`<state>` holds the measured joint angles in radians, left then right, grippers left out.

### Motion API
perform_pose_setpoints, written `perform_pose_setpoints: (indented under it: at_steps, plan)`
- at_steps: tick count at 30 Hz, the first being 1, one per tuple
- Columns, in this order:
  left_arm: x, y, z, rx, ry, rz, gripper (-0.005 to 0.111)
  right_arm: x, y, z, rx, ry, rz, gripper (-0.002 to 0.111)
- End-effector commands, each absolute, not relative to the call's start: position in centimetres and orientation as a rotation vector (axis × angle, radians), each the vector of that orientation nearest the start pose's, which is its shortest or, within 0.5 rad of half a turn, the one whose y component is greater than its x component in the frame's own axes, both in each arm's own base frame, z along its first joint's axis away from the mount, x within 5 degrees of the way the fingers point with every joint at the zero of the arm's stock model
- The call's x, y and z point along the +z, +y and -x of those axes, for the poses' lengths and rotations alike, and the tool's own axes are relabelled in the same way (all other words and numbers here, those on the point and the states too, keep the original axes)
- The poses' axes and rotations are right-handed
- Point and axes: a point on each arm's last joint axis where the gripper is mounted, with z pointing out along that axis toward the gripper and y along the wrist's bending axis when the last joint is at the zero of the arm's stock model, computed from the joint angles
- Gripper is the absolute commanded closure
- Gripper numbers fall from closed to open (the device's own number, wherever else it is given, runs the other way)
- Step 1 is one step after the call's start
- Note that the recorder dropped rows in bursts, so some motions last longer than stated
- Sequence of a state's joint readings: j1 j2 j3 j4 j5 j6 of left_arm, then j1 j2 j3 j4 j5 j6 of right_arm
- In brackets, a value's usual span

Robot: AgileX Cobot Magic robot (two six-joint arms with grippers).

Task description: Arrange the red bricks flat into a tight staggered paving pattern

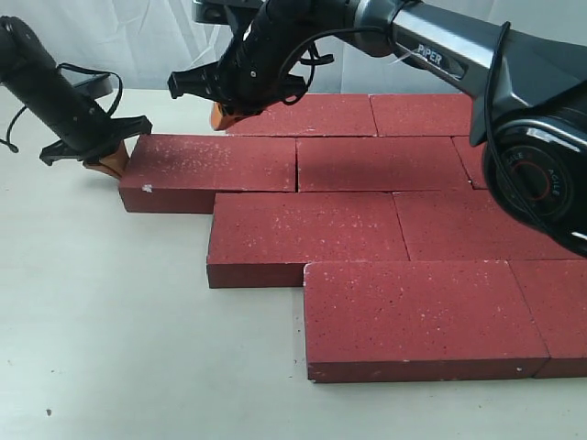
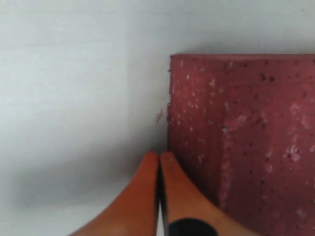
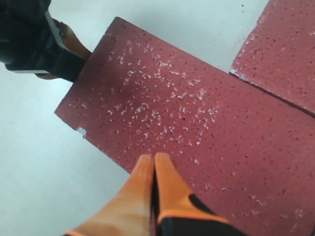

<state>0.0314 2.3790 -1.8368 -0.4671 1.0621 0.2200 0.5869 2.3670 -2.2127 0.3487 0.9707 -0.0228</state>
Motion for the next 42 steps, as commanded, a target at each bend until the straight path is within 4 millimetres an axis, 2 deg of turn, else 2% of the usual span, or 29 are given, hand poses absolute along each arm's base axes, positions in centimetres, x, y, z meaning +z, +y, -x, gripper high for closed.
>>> perform_pose_setpoints:
  at_steps: [1,17,21,25,29,33,39,42]
  plan:
    - [11.6,-2.6,-47.2,-0.655,3.003,0.057,0.107,23.1,31.0,-42.6,0.63,2.557,0.641,0.109]
    - [11.8,-2.4,-46.9,-0.661,3.025,0.052,0.107,22.9,31.1,-42.7,0.631,2.555,0.636,0.109]
    - [12.4,-1.3,-47.0,-0.646,3.01,0.074,0.107,23.0,31.1,-42.7,0.633,2.556,0.635,0.109]
    - [13.8,0.0,-46.9,-0.615,2.981,0.092,0.107,22.9,31.0,-42.6,0.63,2.567,0.642,0.109]
    - [16.8,0.4,-46.7,-0.554,2.934,0.053,0.107,22.8,30.9,-42.5,0.612,2.581,0.654,0.109]
    - [20.6,0.3,-46.0,-0.518,2.875,0.019,0.107,22.4,30.5,-41.9,0.577,2.658,0.702,0.109]
    - [26.6,0.4,-43.7,-0.416,2.826,-0.013,0.107,22.4,29.9,-41.4,0.55,2.748,0.715,0.109]
    - [28.8,-0.2,-42.8,-0.327,2.798,-0.037,0.107,22.3,29.9,-41.3,0.55,2.756,0.719,0.109]
